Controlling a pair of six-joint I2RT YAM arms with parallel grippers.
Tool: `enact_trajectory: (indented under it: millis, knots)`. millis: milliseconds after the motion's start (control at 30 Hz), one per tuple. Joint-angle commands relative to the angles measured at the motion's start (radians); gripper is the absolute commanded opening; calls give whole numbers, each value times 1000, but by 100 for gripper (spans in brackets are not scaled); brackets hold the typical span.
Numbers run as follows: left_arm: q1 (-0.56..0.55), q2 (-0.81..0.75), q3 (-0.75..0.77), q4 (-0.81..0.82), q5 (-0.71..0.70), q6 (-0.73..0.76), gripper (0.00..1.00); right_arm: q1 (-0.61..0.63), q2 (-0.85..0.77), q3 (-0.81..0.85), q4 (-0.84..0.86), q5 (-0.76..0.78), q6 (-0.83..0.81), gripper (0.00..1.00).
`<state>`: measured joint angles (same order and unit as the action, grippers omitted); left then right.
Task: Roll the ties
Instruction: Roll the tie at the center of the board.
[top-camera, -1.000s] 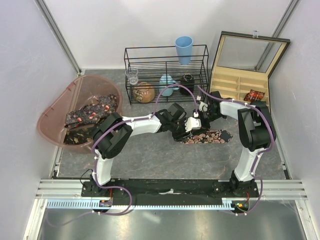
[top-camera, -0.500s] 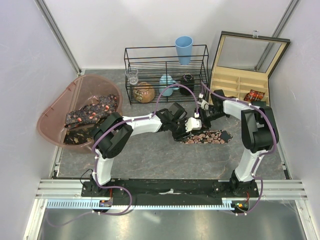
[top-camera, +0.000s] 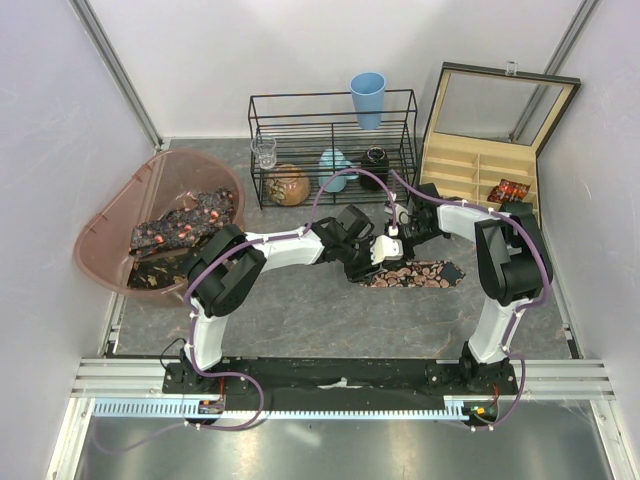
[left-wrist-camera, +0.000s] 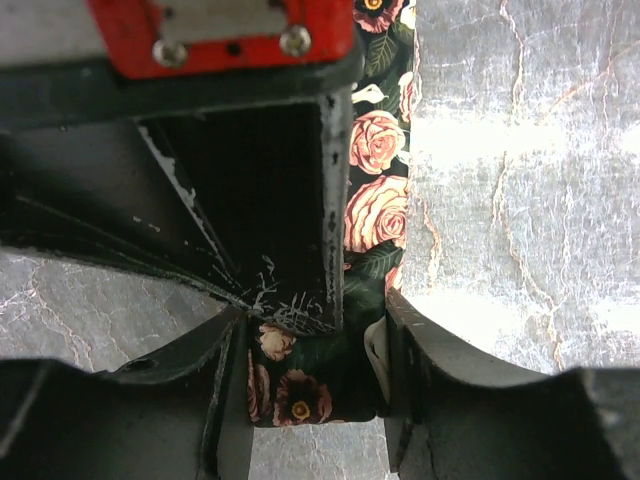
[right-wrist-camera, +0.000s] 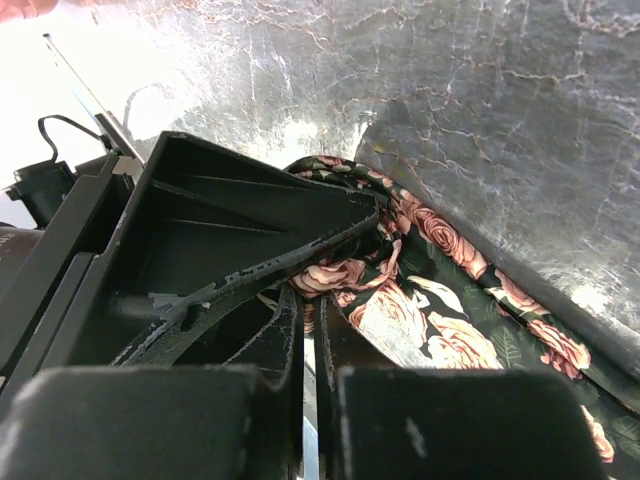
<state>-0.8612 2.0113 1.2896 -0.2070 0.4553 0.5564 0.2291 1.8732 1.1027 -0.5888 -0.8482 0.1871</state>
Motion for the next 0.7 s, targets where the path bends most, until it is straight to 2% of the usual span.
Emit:
enact_trajectory:
  millis: [0,167,267,433,667]
  knots:
    - [-7,52,-53,-92,6,45,43,6,37,-1,11,147,-61,0]
    - [14,21,-59,-48,71,7,59,6,30,-12,-11,250,-74,0]
    - [33,-19,-88,39,123,-42,66,4,29,-14,-13,317,-63,0]
    - [37,-74,-133,182,158,-93,71,1,24,-10,-16,386,-48,0]
    - [41,-82,-142,290,148,-150,71,-2,9,-9,-48,466,-63,0]
